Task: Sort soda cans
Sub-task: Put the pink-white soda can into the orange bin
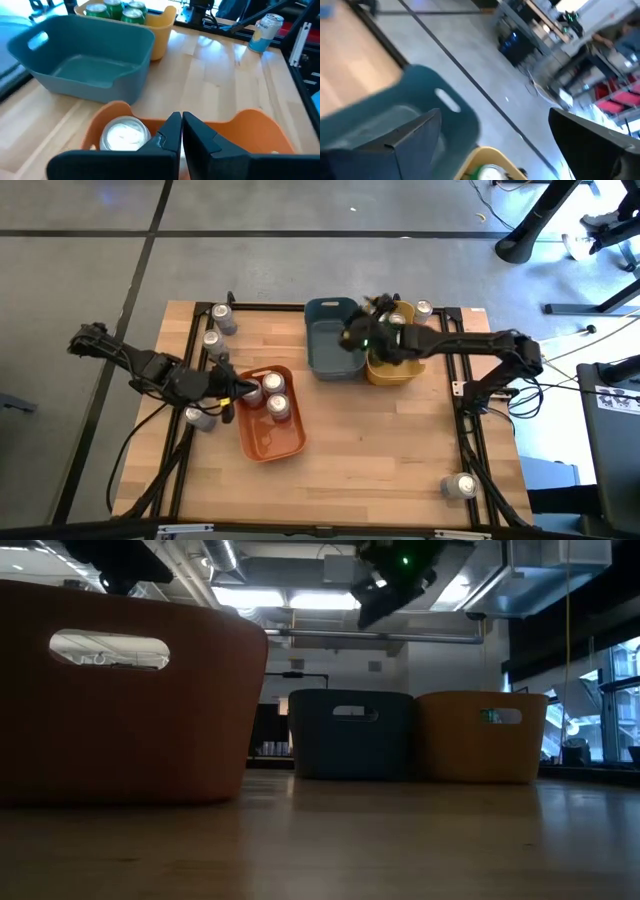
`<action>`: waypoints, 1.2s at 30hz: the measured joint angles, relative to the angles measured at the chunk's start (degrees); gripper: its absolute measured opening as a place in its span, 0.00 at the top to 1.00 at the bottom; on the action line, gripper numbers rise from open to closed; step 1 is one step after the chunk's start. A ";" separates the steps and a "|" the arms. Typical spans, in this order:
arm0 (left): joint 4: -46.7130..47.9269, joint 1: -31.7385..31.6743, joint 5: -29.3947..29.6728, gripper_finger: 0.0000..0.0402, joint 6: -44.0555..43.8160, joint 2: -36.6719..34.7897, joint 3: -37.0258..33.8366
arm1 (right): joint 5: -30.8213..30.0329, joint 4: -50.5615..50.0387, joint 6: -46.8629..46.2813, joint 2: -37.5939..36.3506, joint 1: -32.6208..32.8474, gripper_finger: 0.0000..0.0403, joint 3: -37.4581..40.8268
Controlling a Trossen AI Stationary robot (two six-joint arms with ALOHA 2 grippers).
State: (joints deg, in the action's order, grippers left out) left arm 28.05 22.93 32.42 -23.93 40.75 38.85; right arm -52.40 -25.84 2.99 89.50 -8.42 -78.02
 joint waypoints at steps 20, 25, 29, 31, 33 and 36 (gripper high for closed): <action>-5.71 -14.03 0.04 0.98 15.14 0.00 0.02 | 23.49 -26.13 -1.87 -2.42 -36.89 0.09 -5.88; -6.90 -15.84 0.04 0.98 14.81 0.00 0.02 | 26.28 -28.10 -0.07 -2.23 -43.44 0.09 -7.61; -6.60 -16.30 0.02 0.98 12.38 0.00 0.02 | 25.02 -30.79 0.80 -2.21 -45.80 0.09 -7.58; -6.64 -16.30 0.02 0.98 12.12 0.00 0.02 | 25.63 -32.25 1.23 -2.21 -46.21 0.09 -7.58; -6.64 -16.30 0.02 0.98 12.10 0.00 0.02 | 26.02 -32.91 1.83 -2.21 -46.18 0.09 -7.58; -6.79 -16.30 0.02 0.98 12.10 0.00 0.02 | 26.57 -33.72 1.99 -2.21 -46.06 0.06 -7.58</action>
State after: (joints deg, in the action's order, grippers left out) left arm 21.26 6.63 32.45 -11.84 40.75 38.87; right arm -25.83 -59.56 4.98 87.29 -54.47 -85.60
